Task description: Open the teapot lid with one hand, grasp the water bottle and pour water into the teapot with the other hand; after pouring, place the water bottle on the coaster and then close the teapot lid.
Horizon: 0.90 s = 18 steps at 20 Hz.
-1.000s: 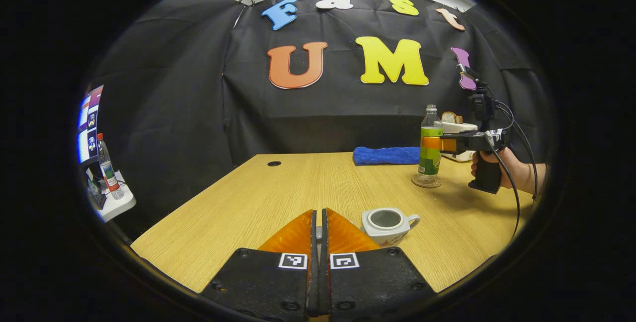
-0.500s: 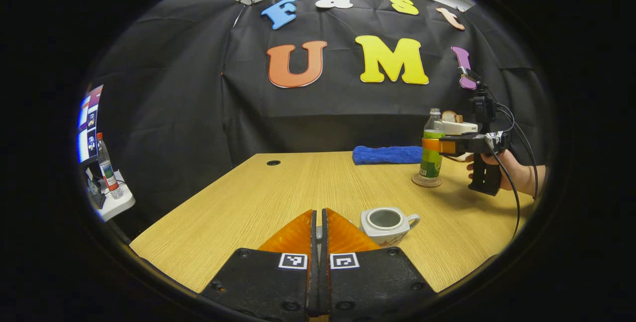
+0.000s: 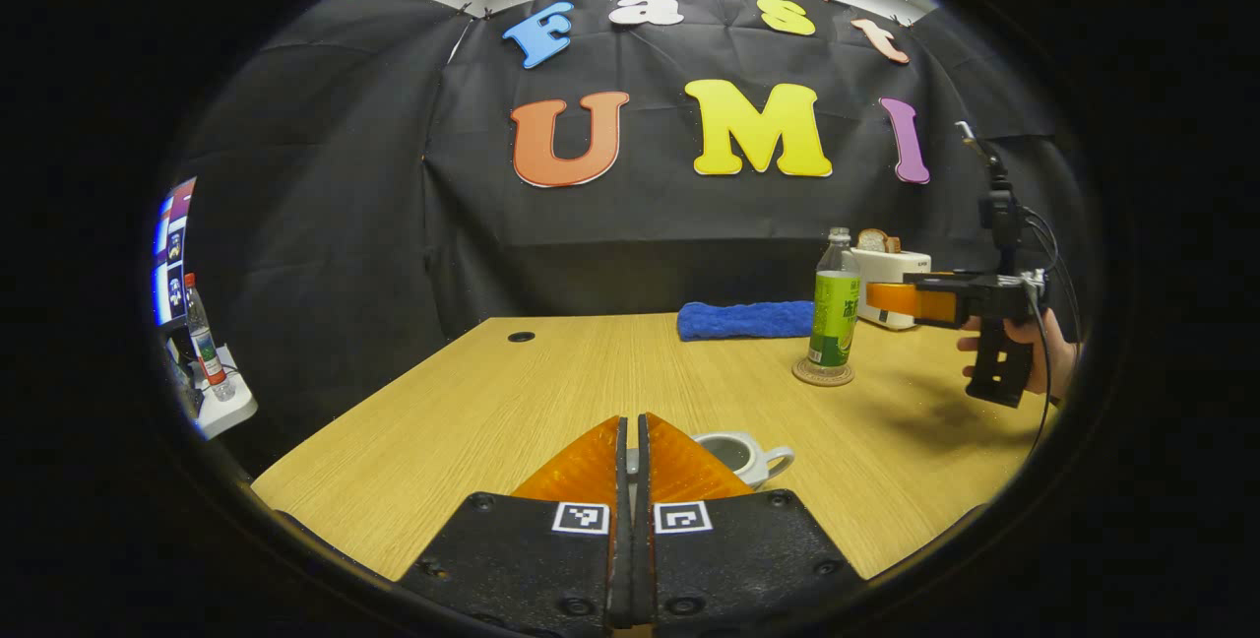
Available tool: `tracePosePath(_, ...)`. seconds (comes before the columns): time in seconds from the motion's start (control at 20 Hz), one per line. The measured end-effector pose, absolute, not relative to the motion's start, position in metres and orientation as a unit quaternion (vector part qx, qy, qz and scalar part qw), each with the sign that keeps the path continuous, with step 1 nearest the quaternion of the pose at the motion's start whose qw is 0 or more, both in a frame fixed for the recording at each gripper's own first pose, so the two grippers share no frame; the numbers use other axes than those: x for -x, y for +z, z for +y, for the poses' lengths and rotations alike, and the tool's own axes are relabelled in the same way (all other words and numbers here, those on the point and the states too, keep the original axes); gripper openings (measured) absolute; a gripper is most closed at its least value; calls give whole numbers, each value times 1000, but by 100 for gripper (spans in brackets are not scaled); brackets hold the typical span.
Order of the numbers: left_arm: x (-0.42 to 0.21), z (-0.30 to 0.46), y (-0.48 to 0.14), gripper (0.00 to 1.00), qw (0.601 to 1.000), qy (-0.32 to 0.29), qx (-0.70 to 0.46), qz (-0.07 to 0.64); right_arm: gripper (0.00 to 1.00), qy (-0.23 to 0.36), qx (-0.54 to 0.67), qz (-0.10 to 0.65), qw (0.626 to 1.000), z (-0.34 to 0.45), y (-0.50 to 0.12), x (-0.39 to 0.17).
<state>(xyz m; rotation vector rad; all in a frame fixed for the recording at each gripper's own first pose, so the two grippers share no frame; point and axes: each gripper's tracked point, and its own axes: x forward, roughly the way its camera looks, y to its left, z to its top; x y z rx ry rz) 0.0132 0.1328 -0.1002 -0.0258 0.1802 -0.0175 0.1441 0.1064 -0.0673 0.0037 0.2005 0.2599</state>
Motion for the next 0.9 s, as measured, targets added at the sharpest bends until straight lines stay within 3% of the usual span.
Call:
tracePosePath(0.4,-35,92,-85,2,998,-23,32,48,98,101,-6,84,991,53,-69,-68)
tracePosePath(0.9,-58,89,-109,3,997,-10,46,64,98,103,12,54,993,35,-59,-69)
